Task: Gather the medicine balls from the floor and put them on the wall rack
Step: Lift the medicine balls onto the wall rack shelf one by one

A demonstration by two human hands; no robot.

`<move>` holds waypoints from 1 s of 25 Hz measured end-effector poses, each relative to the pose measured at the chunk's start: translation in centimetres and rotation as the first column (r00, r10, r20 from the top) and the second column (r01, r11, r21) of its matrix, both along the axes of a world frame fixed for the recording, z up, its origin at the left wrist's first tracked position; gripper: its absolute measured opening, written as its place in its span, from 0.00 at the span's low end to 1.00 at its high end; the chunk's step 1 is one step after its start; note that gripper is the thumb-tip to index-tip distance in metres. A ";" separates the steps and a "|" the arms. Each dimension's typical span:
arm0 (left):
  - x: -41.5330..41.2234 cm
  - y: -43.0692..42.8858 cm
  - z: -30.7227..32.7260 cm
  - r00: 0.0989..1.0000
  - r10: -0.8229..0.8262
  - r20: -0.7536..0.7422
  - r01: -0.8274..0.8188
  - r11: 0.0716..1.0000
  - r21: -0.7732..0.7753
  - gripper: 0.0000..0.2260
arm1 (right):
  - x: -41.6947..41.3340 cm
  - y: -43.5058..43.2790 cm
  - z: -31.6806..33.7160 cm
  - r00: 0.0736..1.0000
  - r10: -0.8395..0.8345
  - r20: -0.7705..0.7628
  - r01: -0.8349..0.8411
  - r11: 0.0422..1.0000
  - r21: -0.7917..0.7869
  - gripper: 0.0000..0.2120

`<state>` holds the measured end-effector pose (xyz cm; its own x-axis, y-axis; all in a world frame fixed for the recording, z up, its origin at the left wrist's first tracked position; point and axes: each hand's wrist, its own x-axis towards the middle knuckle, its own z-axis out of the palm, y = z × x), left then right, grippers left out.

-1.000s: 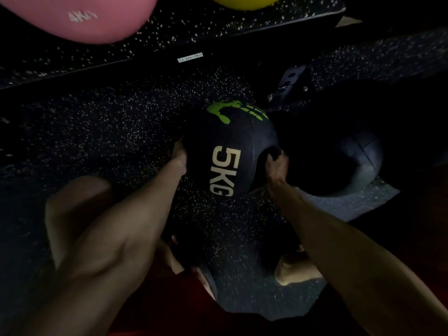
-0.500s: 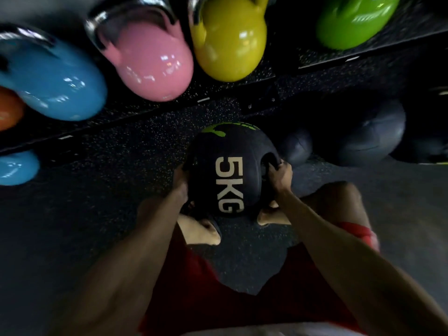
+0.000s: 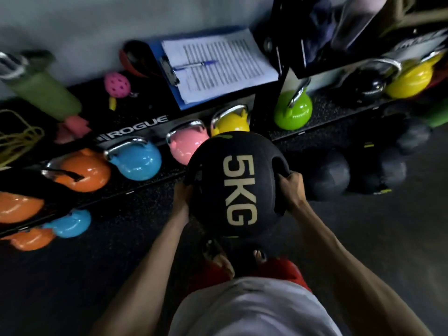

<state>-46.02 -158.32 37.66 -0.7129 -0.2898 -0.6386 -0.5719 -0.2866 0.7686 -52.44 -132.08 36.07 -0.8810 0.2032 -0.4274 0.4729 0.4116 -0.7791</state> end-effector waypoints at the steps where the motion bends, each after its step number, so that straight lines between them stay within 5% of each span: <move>1: -0.4 -0.1 1.3 0.999 0.010 -0.048 -0.011 1.000 -0.017 0.13 | -0.5 -0.2 1.6 1.000 0.004 -0.027 -0.004 1.000 -0.010 0.12; 9: -0.3 -2.0 12.7 0.963 0.051 -0.266 -0.136 0.941 -0.311 0.05 | -2.6 -3.0 15.0 0.947 0.111 -0.300 -0.137 0.988 -0.069 0.19; 12: 0.7 -1.6 18.4 0.910 0.119 -0.397 -0.243 0.929 -0.279 0.13 | -3.1 -4.4 19.3 0.896 0.167 -0.411 -0.227 0.969 -0.101 0.13; 18: 2.5 -3.5 27.7 0.848 0.137 -0.512 -0.415 0.773 -0.479 0.07 | -5.1 -8.1 27.7 0.779 0.219 -0.588 -0.357 0.925 -0.128 0.20; 25: 2.7 -7.4 40.1 0.730 0.181 -0.659 -0.625 0.568 -0.536 0.16 | -6.8 -14.0 40.2 0.639 0.238 -0.731 -0.552 0.804 -0.221 0.19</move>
<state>-43.28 -165.73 77.76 -0.5164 -0.8064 0.2883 -0.0253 0.3509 0.9361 -59.22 -146.07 76.24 -0.9042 -0.2789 0.3235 -0.3420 0.0191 -0.9395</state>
